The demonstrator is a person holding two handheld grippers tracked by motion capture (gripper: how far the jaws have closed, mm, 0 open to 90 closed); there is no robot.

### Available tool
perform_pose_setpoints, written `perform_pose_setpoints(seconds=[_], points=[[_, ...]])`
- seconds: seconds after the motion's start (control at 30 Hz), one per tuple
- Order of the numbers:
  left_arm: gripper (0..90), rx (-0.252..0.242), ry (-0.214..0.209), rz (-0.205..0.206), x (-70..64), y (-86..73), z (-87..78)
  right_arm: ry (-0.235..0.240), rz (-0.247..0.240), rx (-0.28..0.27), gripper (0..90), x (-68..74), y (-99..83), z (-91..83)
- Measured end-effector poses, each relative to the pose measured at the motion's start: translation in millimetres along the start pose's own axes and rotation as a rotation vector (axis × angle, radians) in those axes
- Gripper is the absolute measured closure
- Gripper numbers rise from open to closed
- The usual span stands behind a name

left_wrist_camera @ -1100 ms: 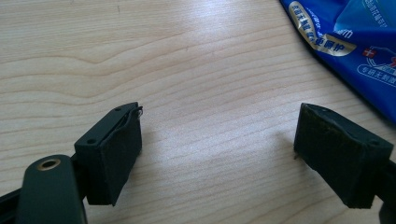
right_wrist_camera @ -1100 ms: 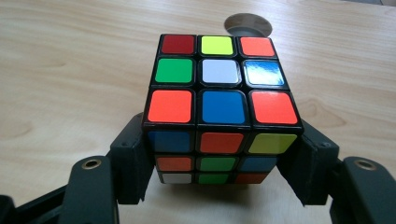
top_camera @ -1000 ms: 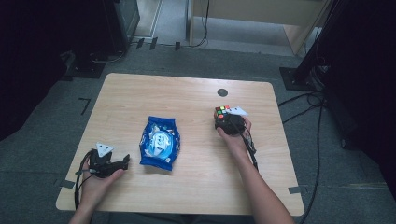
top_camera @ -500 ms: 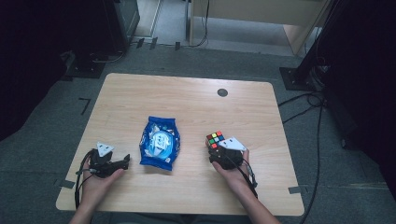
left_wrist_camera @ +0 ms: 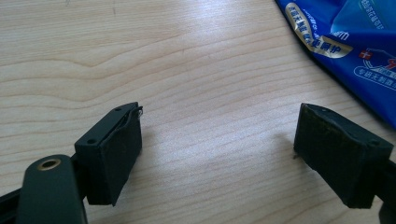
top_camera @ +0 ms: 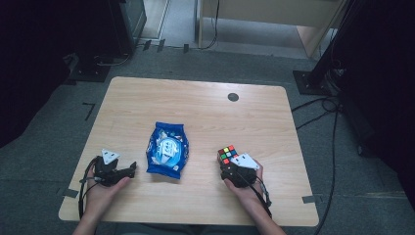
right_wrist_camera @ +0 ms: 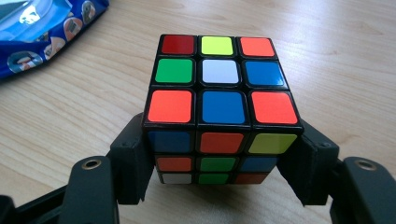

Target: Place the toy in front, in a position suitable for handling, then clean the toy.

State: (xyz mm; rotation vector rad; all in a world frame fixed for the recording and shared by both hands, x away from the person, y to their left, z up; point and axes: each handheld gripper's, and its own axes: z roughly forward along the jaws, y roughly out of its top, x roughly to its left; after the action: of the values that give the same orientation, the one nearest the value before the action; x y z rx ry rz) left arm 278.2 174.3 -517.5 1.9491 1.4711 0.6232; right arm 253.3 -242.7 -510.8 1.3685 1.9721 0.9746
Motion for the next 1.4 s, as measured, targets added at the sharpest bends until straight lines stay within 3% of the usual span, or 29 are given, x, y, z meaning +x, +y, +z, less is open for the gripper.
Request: perform_pose_setpoints(seconds=[0.4,0.43,0.47,0.5,0.6,0.7,0.8,0.93,1.13,1.3,1.33,1.37,1.4], points=[[20.1,-0.004,0.005,-0.011,1.5,1.9,-3.4,0.007,0.001,-0.012,34.5,-1.0,-3.8,-0.1],[21.7,-0.021,-0.013,-0.037,2.7,4.2,-5.9,0.006,0.004,-0.011,34.5,-0.2,-4.4,0.5],[23.0,-0.021,-0.013,-0.037,2.7,4.2,-5.9,0.006,0.004,-0.011,34.5,-0.2,-4.4,0.5],[25.5,-0.048,-0.052,-0.061,1.5,8.1,-8.7,0.002,-0.003,-0.013,34.5,1.1,-5.0,1.1],[29.6,-0.073,-0.077,-0.057,-3.7,14.1,-12.6,0.004,-0.003,-0.014,34.5,2.0,-5.2,1.1],[36.4,-0.124,-0.128,-0.044,-15.5,24.9,-20.4,0.017,0.001,-0.018,34.5,1.4,-6.4,0.6],[40.3,-0.141,-0.161,-0.021,-28.4,33.6,-24.0,0.024,0.002,-0.017,34.5,0.9,-6.7,0.3],[51.3,-0.129,-0.209,0.023,-43.3,40.4,-23.8,0.026,0.003,-0.017,34.5,0.8,-6.8,0.7],[51.3,-0.111,-0.301,0.073,-60.4,47.4,-24.4,0.027,0.003,-0.018,34.5,0.7,-6.8,1.0],[50.6,-0.074,-0.299,0.105,-75.4,50.8,-17.1,0.024,0.001,-0.018,34.5,1.2,-6.7,1.0],[51.0,-0.034,-0.295,0.112,-80.5,50.9,-11.8,0.024,0.000,-0.018,34.5,1.3,-6.8,1.0],[51.1,-0.034,-0.295,0.112,-80.5,50.9,-11.8,0.024,0.000,-0.018,34.5,1.3,-6.8,1.0],[51.6,-0.002,-0.294,0.122,-85.9,50.0,-8.2,0.024,0.000,-0.018,34.5,1.3,-6.9,1.0]])
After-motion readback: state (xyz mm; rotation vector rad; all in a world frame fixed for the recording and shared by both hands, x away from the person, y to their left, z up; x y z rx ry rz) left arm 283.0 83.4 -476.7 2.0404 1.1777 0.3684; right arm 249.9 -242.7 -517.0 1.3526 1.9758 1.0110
